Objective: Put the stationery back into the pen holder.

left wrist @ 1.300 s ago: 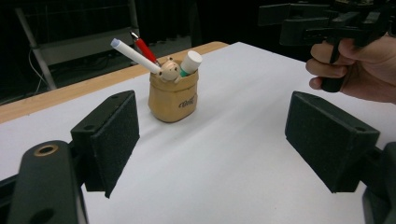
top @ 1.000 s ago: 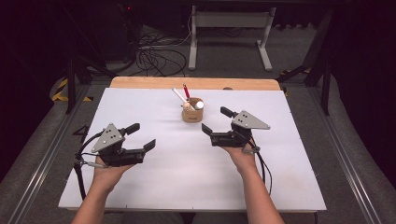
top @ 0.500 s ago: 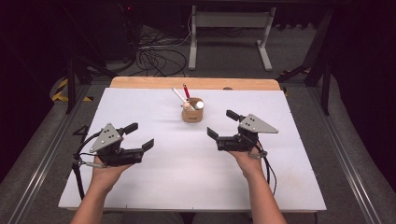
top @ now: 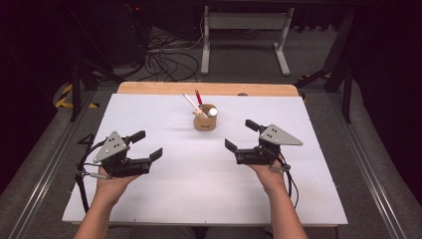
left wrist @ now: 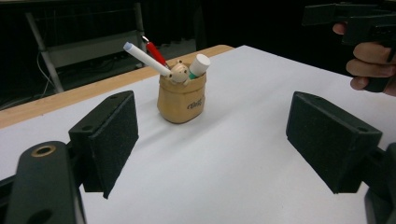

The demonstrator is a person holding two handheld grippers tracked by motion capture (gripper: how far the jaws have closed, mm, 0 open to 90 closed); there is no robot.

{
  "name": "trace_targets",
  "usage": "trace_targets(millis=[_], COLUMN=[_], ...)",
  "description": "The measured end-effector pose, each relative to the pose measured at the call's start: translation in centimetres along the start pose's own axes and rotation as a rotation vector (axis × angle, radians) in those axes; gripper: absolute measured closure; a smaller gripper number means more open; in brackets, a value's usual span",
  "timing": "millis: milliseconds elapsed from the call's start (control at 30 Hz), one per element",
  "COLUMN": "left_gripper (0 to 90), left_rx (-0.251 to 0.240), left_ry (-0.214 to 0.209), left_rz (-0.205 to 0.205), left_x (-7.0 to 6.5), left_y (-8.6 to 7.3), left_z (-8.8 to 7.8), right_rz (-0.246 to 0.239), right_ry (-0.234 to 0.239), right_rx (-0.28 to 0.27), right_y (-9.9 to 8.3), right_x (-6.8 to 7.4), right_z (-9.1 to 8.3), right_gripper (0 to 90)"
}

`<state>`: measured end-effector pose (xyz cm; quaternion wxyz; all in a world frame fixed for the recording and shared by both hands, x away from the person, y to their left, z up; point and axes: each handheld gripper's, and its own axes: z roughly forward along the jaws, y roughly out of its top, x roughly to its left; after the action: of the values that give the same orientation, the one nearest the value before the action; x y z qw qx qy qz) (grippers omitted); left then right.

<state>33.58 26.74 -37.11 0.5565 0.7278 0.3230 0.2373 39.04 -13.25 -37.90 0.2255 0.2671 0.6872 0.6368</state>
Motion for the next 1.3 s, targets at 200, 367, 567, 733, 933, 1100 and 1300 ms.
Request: trace_targets(millis=[200, 367, 567, 733, 933, 1100, 1300], left_gripper=[17.5, 17.3, 16.9, 16.7, 16.4, 16.2, 16.0], left_rx=[-0.002, -0.001, -0.004, -0.009, -0.011, -0.012, -0.013], left_ry=[-0.001, -0.001, -0.002, -0.003, -0.007, -0.009, -0.01], left_rz=[0.005, 0.0, 0.006, 0.0, 0.0, 0.0, -0.001], left_x=[0.1, 0.1, 0.2, 0.1, 0.2, 0.2, 0.2], left_y=[0.0, 0.0, 0.0, 0.1, 0.1, 0.1, 0.1], left_z=[-0.1, -0.2, -0.4, -0.5, -0.7, -0.8, -0.9], right_rz=[0.002, 0.005, 0.008, 0.011, 0.01, 0.02, 0.023], right_ry=[0.001, 0.0, -0.005, -0.008, -0.026, -0.039, -0.045], right_rx=[0.001, 0.001, -0.001, -0.004, 0.0, -0.006, -0.013], right_y=[0.0, 0.0, 0.0, 0.0, -0.3, -0.5, -0.5], right_x=[-0.1, -0.2, -0.4, -0.6, -1.0, -1.5, -1.7], right_z=[-0.6, -1.2, -1.8, -2.3, -3.1, -3.9, -4.6], right_gripper=[1.9, 1.4, 1.2, 1.0, 1.0, 1.0, 1.0])
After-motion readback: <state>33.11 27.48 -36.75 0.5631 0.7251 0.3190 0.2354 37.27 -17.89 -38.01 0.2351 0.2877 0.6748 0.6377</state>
